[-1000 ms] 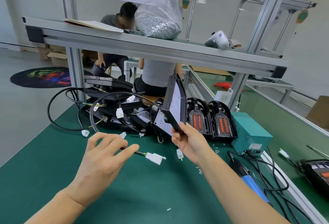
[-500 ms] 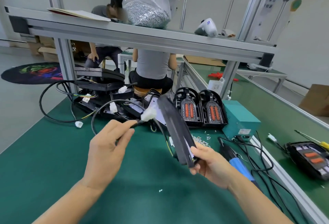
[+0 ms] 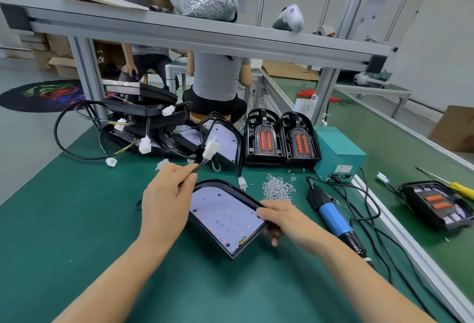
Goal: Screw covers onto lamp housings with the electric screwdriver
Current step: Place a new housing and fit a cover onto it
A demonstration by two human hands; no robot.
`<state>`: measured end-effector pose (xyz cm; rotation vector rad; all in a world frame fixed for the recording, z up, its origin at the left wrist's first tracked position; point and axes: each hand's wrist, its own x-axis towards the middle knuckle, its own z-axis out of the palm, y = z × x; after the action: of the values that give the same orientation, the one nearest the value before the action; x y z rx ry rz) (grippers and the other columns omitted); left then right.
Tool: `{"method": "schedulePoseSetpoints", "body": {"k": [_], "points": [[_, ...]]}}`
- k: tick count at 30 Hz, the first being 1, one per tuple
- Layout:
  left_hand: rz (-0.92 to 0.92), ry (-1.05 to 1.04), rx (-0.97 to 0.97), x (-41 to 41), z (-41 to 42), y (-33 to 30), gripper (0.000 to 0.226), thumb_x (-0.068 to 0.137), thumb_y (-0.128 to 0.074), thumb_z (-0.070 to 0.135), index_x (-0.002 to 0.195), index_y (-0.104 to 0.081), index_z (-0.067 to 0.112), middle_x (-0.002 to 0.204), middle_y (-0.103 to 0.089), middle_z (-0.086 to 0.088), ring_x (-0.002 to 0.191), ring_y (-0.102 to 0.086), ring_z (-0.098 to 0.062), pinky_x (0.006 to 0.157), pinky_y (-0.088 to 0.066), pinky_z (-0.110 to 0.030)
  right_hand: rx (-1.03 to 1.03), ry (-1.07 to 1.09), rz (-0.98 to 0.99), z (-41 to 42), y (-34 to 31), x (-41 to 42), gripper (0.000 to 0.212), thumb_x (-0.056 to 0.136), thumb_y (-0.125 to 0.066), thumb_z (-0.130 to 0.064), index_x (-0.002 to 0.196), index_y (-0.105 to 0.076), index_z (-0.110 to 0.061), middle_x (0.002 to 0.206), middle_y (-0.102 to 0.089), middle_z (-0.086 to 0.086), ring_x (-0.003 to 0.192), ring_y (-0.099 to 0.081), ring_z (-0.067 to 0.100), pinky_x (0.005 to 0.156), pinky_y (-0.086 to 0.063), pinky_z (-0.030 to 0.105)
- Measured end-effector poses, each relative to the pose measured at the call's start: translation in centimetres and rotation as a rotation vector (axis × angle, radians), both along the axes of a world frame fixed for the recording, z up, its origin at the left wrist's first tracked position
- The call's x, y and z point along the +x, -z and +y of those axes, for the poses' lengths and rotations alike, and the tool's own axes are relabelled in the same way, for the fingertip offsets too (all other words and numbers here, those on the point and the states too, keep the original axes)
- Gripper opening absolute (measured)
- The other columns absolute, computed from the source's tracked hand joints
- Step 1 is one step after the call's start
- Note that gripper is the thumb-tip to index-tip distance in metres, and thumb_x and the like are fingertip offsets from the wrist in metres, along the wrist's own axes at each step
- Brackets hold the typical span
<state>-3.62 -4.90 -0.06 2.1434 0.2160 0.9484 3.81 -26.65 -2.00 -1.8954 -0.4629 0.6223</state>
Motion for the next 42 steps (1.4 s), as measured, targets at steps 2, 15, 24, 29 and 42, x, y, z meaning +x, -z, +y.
{"method": "schedulePoseSetpoints", "body": {"k": [2,15,24,29,42], "points": [[0.054,-0.014,-0.018,0.6,0.1,0.6,0.022,0.093,-0.057,0.011,0.11,-0.07,0.012,0.088,-0.055,0.003,0.077,-0.053,-0.018,0.071,-0.039,-0.029,-0.005,-0.001,-0.019,0.6,0.3,-0.5,0.026,0.098,-0.049,-0.01,0.073,-0.046,-0.014,0.057,-0.044,-0.001,0.049,-0.042,0.012,0.046,-0.046,0.027],[0.562,-0.01,0.108,2.1,1.8,4.9,0.029,0.097,-0.049,0.027,0.121,-0.064,0.033,0.139,-0.048,0.004,0.111,-0.053,-0.021,0.096,-0.039,-0.039,-0.122,0.047,-0.279,2.0,1.3,-1.7,0.031,0.096,-0.049,-0.019,0.067,-0.039,-0.016,0.06,-0.035,-0.004,0.055,-0.036,0.014,0.048,-0.042,0.025],[0.532,0.008,0.079,2.9,2.0,5.5,0.027,0.095,-0.051,0.027,0.122,-0.05,0.024,0.108,-0.06,0.0,0.094,-0.055,-0.024,0.078,-0.043,-0.037,0.063,0.118,-0.293,0.6,0.9,-0.9,0.032,0.102,-0.046,-0.035,0.078,-0.065,-0.024,0.066,-0.053,0.002,0.059,-0.046,0.008,0.061,-0.044,0.017],[0.623,-0.04,0.108,3.9,3.7,5.6,0.017,0.098,-0.042,0.022,0.088,-0.048,0.01,0.086,-0.052,-0.002,0.086,-0.055,-0.032,0.07,-0.036,-0.036,0.274,0.081,0.011,-0.3,2.1,-1.2,0.031,0.082,-0.048,-0.011,0.104,-0.071,-0.01,0.085,-0.071,0.004,0.082,-0.065,0.015,0.084,-0.052,0.025],[0.588,-0.09,-0.01,5.5,5.8,4.9,0.025,0.094,-0.044,0.016,0.07,-0.041,0.007,0.071,-0.05,-0.014,0.067,-0.039,-0.027,0.061,-0.03,-0.035,-0.149,-0.409,-1.069,2.3,4.7,-3.4,0.017,0.09,-0.065,-0.004,0.099,-0.077,-0.011,0.098,-0.072,0.005,0.084,-0.065,0.029,0.07,-0.053,0.029]]}}
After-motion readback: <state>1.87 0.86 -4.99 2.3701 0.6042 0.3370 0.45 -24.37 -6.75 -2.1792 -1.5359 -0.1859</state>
